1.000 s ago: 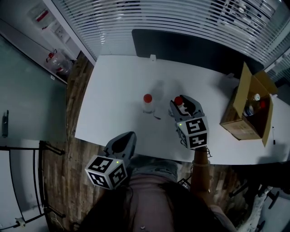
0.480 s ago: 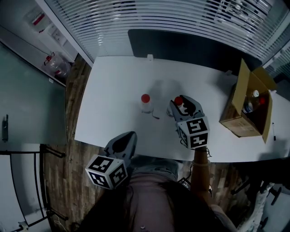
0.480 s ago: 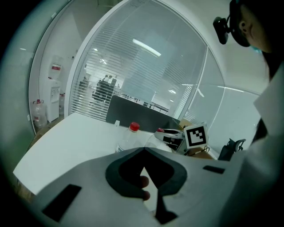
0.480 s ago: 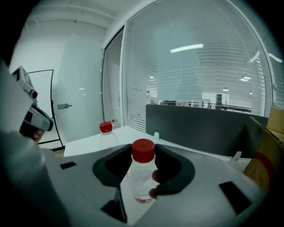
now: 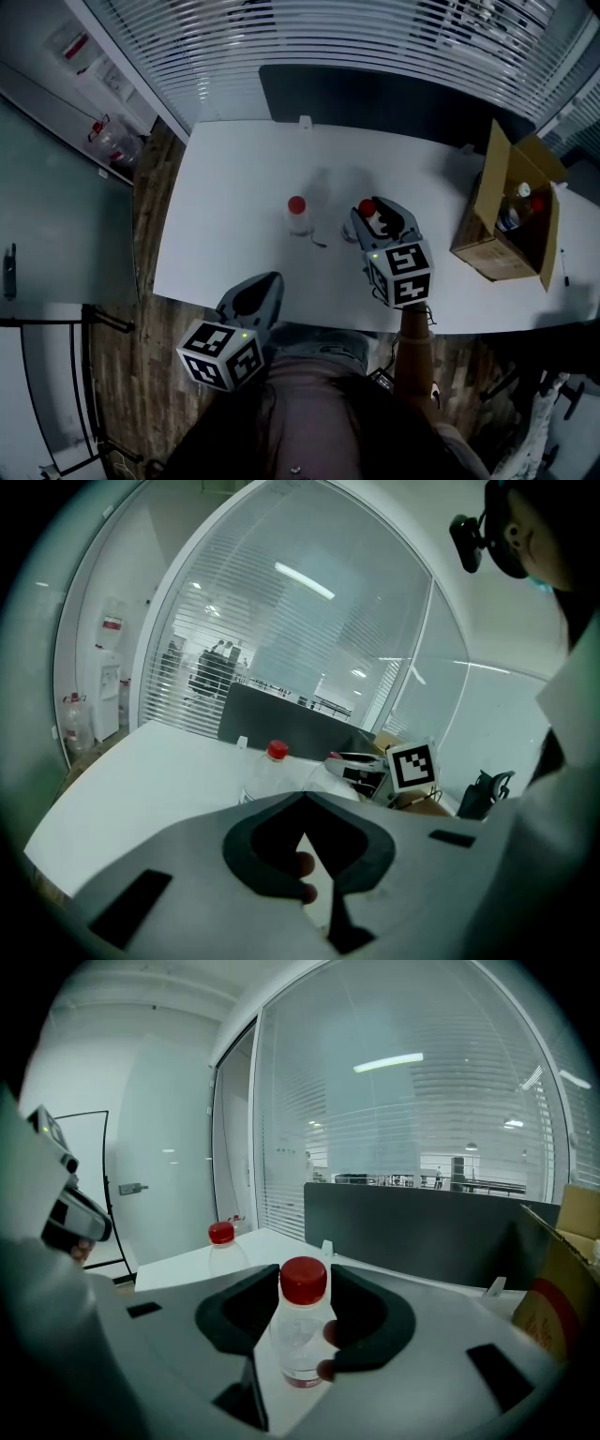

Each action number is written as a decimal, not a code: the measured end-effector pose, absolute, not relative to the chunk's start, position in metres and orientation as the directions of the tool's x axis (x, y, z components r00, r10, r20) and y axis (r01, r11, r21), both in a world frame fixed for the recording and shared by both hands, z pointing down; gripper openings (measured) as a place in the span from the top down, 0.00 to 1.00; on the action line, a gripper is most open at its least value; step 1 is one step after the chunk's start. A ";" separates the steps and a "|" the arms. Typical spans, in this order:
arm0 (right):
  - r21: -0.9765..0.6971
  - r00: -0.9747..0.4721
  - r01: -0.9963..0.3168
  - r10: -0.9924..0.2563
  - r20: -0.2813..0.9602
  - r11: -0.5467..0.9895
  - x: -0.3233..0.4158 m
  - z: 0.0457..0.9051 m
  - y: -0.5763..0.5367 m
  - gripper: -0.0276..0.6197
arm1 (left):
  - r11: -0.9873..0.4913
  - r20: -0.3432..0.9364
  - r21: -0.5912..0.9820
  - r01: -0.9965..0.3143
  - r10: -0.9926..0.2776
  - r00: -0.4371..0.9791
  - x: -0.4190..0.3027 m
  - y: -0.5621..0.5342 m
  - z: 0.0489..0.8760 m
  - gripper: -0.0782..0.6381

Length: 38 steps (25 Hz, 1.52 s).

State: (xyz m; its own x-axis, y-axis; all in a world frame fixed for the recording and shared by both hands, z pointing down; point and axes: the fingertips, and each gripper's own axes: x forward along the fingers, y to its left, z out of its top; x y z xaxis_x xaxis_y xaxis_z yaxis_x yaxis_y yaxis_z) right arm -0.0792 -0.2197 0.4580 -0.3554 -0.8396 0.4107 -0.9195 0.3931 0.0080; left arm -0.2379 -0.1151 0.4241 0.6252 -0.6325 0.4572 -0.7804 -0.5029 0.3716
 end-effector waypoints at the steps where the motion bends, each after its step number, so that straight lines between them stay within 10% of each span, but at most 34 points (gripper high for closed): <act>1: 0.008 -0.357 -0.919 -0.840 0.409 0.394 -0.079 0.457 -0.219 0.71 | -0.505 0.456 0.371 -0.780 -0.633 0.626 -0.238 -0.115 0.424 0.88; 26: 0.012 -0.355 -0.923 -0.861 0.365 0.385 -0.056 0.413 -0.168 0.72 | -0.560 0.386 0.397 -0.727 -0.617 0.686 -0.192 -0.098 0.400 0.88; 38: 0.025 -0.349 -0.924 -0.871 0.345 0.381 -0.024 0.386 -0.138 0.87 | -0.571 0.370 0.416 -0.708 -0.605 0.705 -0.147 -0.083 0.395 0.88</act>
